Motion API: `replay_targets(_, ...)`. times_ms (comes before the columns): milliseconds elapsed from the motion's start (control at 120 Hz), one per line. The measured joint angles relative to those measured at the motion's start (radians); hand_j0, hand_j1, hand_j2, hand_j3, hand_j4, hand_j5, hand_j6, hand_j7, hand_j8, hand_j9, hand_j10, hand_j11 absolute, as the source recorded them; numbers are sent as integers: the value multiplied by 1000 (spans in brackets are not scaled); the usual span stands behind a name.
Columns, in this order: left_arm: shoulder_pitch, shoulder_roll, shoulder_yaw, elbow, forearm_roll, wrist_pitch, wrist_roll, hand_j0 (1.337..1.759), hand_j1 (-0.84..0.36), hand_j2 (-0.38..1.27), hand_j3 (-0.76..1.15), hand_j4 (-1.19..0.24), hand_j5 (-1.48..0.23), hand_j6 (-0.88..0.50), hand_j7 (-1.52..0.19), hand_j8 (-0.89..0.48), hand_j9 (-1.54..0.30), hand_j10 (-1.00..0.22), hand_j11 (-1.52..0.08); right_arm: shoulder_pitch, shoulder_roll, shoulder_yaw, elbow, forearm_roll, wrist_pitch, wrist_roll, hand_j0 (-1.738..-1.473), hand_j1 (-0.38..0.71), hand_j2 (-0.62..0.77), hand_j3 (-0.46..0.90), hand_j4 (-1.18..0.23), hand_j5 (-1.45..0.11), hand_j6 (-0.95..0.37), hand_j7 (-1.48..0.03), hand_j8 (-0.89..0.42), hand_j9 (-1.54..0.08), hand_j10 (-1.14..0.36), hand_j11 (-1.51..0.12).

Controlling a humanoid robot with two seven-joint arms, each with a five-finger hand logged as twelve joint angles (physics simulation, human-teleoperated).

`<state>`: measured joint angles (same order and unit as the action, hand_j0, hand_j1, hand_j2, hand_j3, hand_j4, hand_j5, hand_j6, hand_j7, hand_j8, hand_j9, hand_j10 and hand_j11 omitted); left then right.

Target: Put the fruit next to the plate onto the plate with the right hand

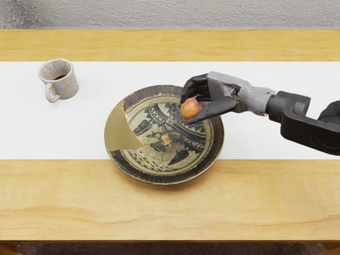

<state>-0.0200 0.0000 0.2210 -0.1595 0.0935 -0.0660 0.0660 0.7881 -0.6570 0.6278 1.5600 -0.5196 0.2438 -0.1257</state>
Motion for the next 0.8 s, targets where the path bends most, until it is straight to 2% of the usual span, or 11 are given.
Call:
replay_targets(192, 0, 0, 0, 0, 0, 0, 0, 1658, 56, 48, 0, -245, -318, -245, -318, -245, -318, -245, -318, 22, 98, -13, -1, -192, -31, -46, -1655, 283, 261, 0, -705, -920, -611, -917, -438, -911, -511, -889)
replay_targets(400, 0, 0, 0, 0, 0, 0, 0, 1658, 55, 49, 0, -245, -318, -245, -318, -245, -318, -245, -318, 44, 161, -52, -18, -360, -38, -100, -1654, 304, 282, 0, -705, -920, -598, -917, -425, -913, -500, -897)
replay_targets(617, 0, 0, 0, 0, 0, 0, 0, 1658, 55, 49, 0, -245, -318, -245, -318, -245, -318, -245, -318, 158, 217, -201, -45, -414, -102, -154, -1654, 309, 288, -1, -704, -917, -596, -915, -423, -911, -495, -898)
replay_targets(800, -1, 0, 0, 0, 0, 0, 0, 1658, 55, 49, 0, -245, -318, -245, -318, -245, -318, -245, -318, 192, 232, -241, -51, -419, -123, -177, -1654, 309, 286, -1, -692, -896, -601, -898, -429, -893, -499, -883)
